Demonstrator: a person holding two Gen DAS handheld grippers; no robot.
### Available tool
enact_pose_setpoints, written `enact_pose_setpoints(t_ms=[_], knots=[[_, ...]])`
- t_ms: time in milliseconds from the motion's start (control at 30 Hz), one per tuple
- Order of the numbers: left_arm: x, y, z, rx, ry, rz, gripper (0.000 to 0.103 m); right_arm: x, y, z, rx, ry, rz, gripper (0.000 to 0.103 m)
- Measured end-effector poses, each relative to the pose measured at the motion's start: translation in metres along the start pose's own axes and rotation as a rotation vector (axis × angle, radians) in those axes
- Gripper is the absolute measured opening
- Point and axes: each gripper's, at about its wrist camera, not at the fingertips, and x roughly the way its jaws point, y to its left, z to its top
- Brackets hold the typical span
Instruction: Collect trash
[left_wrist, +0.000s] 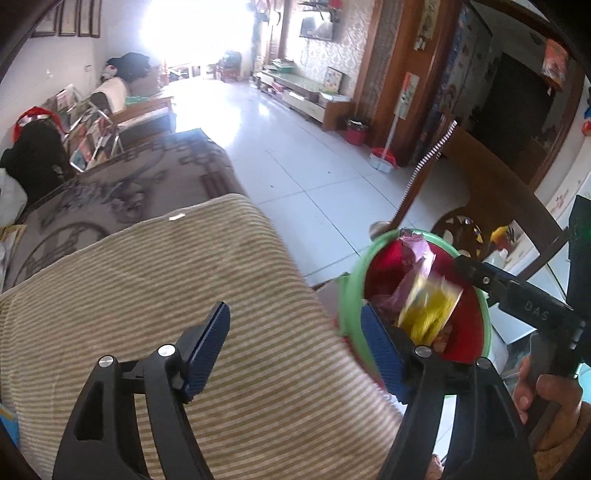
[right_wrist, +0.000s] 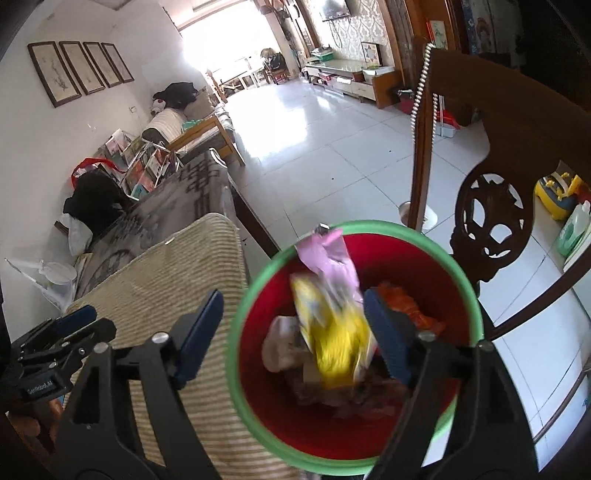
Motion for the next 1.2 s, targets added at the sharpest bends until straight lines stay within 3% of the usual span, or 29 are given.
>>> enact_pose_setpoints(t_ms=[100,200,433,567,667,767,867,1000,1200], knots=[[-0.012,0.025,-0.003,-0.024,-0.031,0.005,0.085,-0.007,0.03,-0.001,-0.019,-0.038,0.007,0.097],[-0.022,0.048,-0.004,-0.043,-0.059,0.017,0.091,-0.017,0.069,-0.003,-0.07,-0.08,0.012,0.098],[-0.047,0.112,-0.006,-0.081,-0.143,0.036,0.092,-0.035,0.155,-0.014,-0.185,-0.176,0.022,0.098],[-0.063,0.147,-0.01,-0.098,-0.179,0.053,0.095,-0.057,0.19,-0.026,-0.188,-0.334,0.04,0.098],[-0.078,0.168,-0.012,-0.131,-0.239,0.081,0.095,-0.075,0.214,-0.035,-0.192,-0.492,-0.011,0.098],[-0.098,0.182,-0.016,-0.146,-0.343,0.145,0.095,-0.072,0.234,-0.041,-0.143,-0.554,-0.126,0.098],[-0.114,0.189,-0.016,-0.128,-0.414,0.207,0.095,-0.076,0.241,-0.055,-0.087,-0.626,-0.079,0.098],[-0.132,0.197,-0.019,-0.118,-0.476,0.247,0.095,-0.069,0.262,-0.055,-0.14,-0.56,-0.07,0.098],[-0.143,0.208,-0.023,-0.145,-0.488,0.246,0.095,-0.066,0.276,-0.064,-0.161,-0.532,-0.095,0.098]])
